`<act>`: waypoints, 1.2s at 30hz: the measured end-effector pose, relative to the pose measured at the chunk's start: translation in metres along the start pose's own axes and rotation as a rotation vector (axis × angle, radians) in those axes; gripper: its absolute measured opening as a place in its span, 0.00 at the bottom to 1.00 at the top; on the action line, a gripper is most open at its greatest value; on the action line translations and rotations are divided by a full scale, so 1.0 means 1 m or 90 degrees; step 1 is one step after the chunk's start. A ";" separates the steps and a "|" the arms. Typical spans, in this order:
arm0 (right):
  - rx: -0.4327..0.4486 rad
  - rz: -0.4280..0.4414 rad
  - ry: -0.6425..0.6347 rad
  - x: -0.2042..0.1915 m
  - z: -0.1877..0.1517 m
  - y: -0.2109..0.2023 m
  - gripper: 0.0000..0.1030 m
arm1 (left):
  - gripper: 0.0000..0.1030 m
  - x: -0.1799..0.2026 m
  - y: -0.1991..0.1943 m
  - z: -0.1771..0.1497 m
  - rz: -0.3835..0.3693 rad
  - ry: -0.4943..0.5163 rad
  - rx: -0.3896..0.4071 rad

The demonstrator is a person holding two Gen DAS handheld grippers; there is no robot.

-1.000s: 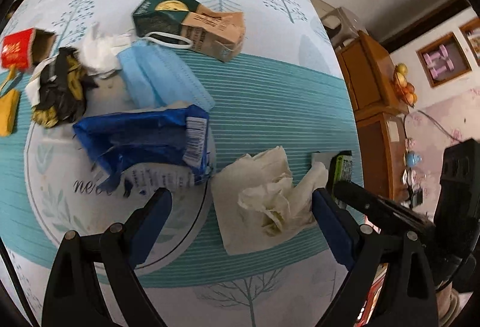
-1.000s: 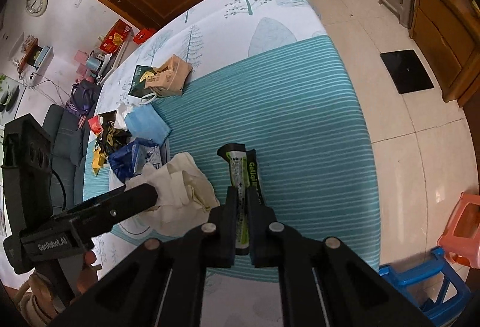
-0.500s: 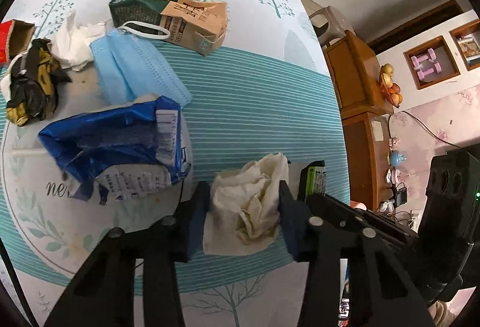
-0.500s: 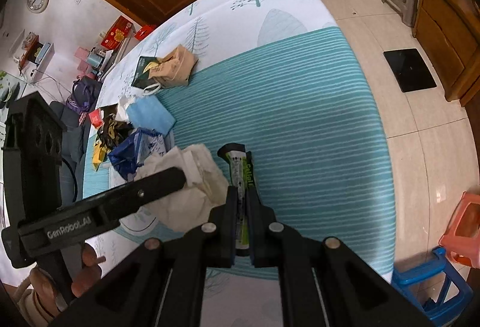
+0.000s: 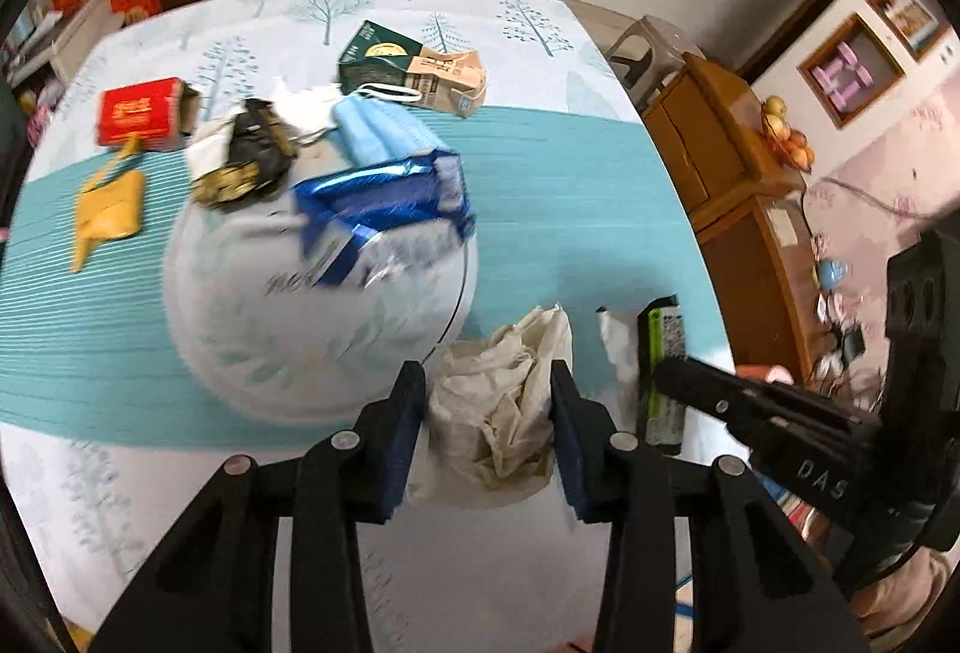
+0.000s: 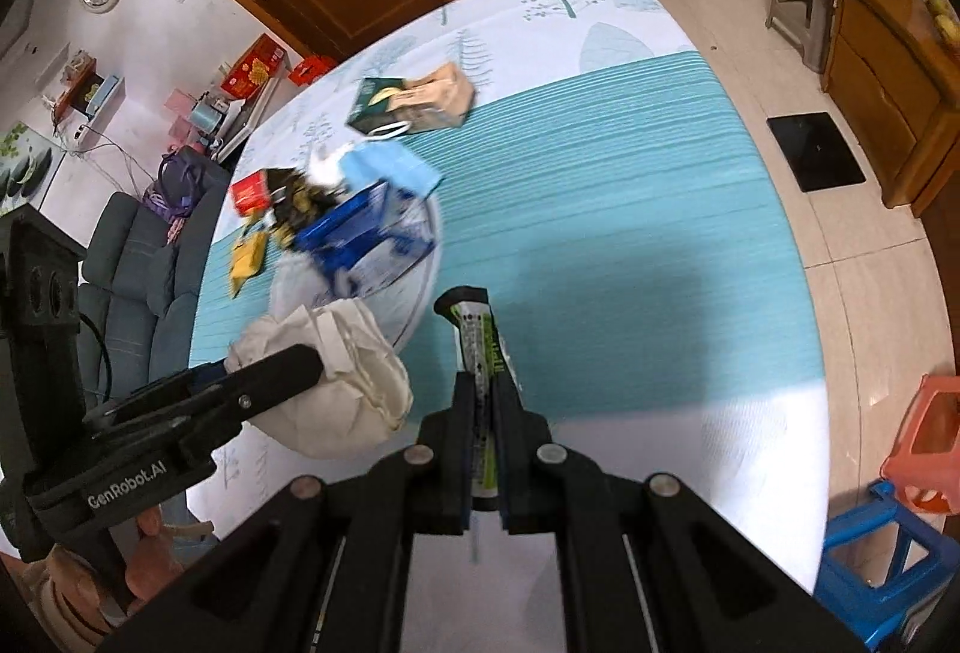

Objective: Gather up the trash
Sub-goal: 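Carry the tissue and green-white packet with both tools down over the bin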

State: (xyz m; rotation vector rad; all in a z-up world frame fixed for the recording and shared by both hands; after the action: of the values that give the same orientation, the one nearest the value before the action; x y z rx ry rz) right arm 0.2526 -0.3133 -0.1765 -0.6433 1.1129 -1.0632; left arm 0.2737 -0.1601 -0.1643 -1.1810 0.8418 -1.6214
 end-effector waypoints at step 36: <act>-0.067 -0.063 0.151 -0.096 -0.357 0.034 0.05 | 0.42 -0.125 -0.013 -0.323 0.040 0.086 -0.050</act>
State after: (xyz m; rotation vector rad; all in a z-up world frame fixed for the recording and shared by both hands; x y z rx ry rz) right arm -0.0756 -0.1824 -0.2918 -0.6722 1.3611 -1.1942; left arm -0.0242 -0.0361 -0.2904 -1.0972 1.0258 -1.6434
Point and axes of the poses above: each gripper's, at about its wrist camera, not at the fingertips, and y roughly the way its jaws point, x to its right, z to its top, the point moved 4 cm from there along y, roughly the way its jaws point, and after that the axes turned 7 degrees about -y, right-handed, at the moved point
